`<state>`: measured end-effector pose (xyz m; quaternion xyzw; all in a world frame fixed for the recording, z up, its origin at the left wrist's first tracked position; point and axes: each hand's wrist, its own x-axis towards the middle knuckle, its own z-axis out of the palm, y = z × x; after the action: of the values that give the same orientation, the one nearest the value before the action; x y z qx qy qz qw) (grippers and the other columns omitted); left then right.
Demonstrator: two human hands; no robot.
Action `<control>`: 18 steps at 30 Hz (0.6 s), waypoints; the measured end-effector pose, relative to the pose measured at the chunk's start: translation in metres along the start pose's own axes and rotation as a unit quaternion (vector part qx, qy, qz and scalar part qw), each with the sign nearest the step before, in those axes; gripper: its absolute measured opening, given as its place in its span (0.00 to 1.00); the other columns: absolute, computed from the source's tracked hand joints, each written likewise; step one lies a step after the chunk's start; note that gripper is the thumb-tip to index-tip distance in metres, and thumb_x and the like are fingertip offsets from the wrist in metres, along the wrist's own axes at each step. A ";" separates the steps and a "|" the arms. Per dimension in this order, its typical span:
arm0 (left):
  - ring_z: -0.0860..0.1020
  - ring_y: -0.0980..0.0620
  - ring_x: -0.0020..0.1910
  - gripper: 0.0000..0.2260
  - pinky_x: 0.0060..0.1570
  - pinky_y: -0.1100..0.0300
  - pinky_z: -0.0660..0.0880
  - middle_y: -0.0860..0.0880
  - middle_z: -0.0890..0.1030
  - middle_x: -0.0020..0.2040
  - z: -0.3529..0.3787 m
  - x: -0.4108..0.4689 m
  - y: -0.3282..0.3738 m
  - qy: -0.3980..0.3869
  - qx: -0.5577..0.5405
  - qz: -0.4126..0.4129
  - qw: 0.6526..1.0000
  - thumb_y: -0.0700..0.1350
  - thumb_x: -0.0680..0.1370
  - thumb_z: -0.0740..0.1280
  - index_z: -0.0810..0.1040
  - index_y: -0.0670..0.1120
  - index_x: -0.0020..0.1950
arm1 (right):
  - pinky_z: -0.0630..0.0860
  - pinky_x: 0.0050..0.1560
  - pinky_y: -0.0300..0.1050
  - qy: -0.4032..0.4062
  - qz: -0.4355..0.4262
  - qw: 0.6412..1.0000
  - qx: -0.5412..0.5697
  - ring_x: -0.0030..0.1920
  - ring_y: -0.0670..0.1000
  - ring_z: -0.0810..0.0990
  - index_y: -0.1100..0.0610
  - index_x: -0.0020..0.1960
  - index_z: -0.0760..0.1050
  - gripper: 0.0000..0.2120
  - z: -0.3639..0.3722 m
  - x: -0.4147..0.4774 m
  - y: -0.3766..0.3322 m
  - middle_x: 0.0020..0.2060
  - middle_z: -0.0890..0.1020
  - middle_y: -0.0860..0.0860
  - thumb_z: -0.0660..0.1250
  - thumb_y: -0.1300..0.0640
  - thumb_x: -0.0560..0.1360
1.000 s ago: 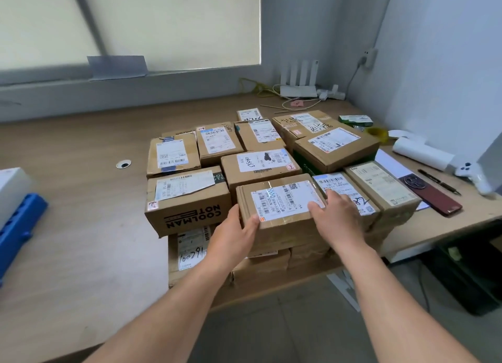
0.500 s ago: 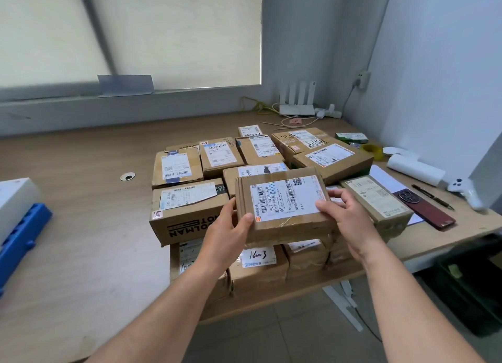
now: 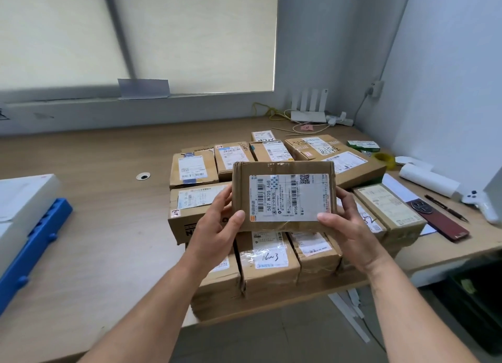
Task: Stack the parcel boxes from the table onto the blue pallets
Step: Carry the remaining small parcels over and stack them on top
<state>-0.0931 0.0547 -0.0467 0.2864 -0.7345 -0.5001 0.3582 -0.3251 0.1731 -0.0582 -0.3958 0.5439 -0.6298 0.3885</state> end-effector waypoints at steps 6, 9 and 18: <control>0.76 0.61 0.59 0.23 0.49 0.67 0.77 0.54 0.77 0.59 -0.032 -0.008 -0.001 0.005 -0.012 0.022 1.000 0.37 0.80 0.59 0.62 0.59 0.69 | 0.78 0.56 0.51 0.008 -0.031 0.999 -0.035 0.56 0.54 0.81 0.38 0.63 0.66 0.34 0.035 0.002 0.002 0.53 0.82 0.50 0.75 0.46 0.60; 0.76 0.60 0.60 0.23 0.52 0.64 0.77 0.54 0.77 0.60 -0.057 -0.014 -0.005 -0.007 -0.011 0.020 1.000 0.39 0.80 0.60 0.61 0.61 0.70 | 0.80 0.49 0.43 0.022 -0.043 0.998 -0.047 0.53 0.49 0.82 0.40 0.64 0.67 0.35 0.059 0.002 0.000 0.49 0.83 0.46 0.74 0.45 0.59; 0.71 0.63 0.61 0.22 0.57 0.68 0.69 0.53 0.72 0.67 -0.187 -0.053 -0.031 0.122 0.181 -0.007 0.976 0.53 0.80 0.58 0.61 0.55 0.74 | 0.80 0.51 0.45 -0.005 -0.023 0.999 -0.028 0.53 0.52 0.83 0.47 0.67 0.67 0.40 0.172 0.017 0.006 0.49 0.85 0.50 0.74 0.46 0.56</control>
<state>0.0911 -0.0139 -0.0434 0.4106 -0.7616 -0.3226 0.3839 -0.1726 0.0921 -0.0461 -0.4217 0.5508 -0.6208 0.3652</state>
